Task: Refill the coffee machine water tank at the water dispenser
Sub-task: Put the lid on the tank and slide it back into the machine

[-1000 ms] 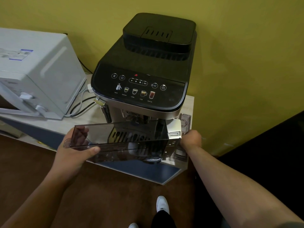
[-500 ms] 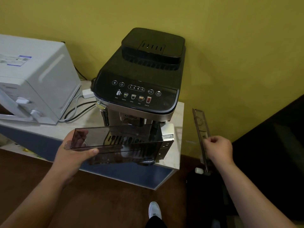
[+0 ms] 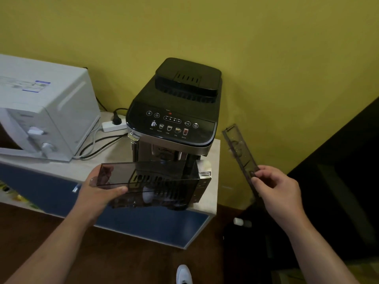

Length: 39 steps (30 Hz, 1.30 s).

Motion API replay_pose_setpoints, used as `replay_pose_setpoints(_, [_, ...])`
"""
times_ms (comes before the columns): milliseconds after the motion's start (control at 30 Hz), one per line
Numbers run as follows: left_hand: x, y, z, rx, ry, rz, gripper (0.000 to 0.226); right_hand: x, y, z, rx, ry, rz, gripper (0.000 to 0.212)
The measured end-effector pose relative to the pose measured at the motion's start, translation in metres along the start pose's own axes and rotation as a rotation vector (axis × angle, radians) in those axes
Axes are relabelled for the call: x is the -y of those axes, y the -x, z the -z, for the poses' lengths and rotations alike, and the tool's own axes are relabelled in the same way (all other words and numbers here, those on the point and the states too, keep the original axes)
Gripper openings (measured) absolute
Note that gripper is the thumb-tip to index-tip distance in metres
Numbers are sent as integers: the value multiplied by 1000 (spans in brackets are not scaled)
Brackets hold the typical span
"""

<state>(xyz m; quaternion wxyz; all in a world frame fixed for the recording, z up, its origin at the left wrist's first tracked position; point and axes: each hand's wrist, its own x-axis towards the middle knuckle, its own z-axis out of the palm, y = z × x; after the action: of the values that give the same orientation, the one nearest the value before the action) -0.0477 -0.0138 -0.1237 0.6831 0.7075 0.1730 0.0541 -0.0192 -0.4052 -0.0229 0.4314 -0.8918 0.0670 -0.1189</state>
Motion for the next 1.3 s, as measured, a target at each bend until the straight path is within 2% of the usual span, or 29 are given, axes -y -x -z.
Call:
replay_pose_setpoints(133, [-1,3,2,19,9,-8,62,45,4,-14,221,164,310,17])
replay_pose_setpoints(200, [-2,4,4,19,6,7,62,64,4,-34,360,252,409,13])
replay_pose_setpoints(300, [0,3,10,25,28,27,87,84,4,-68,455,324,517,10])
replay_pose_setpoints(333, [0,2,11,37,22,28,88,91,4,-78,481,337,542,10])
replay_pose_setpoints(433, [-4,5,8,45,-29,-5,63,111,6,-104,566,397,596,11])
replay_pose_setpoints(467, [-2,5,8,41,-28,-8,62,115,6,-112,589,413,605,12])
replay_pose_setpoints(633, [6,4,13,32,59,48,91,126,5,-144,667,481,668,14])
replay_pose_setpoints(767, [5,3,10,24,40,24,72,127,2,-159,708,510,673,12])
replay_pose_setpoints(933, [6,0,15,31,-42,-56,84,118,0,-167,702,530,665,15])
replay_pose_setpoints(1133, [9,-3,13,19,-97,-83,65,110,-3,-170,684,543,646,18])
replay_pose_setpoints(1300, [5,-2,12,25,-111,-99,60,105,-2,-174,658,526,657,18])
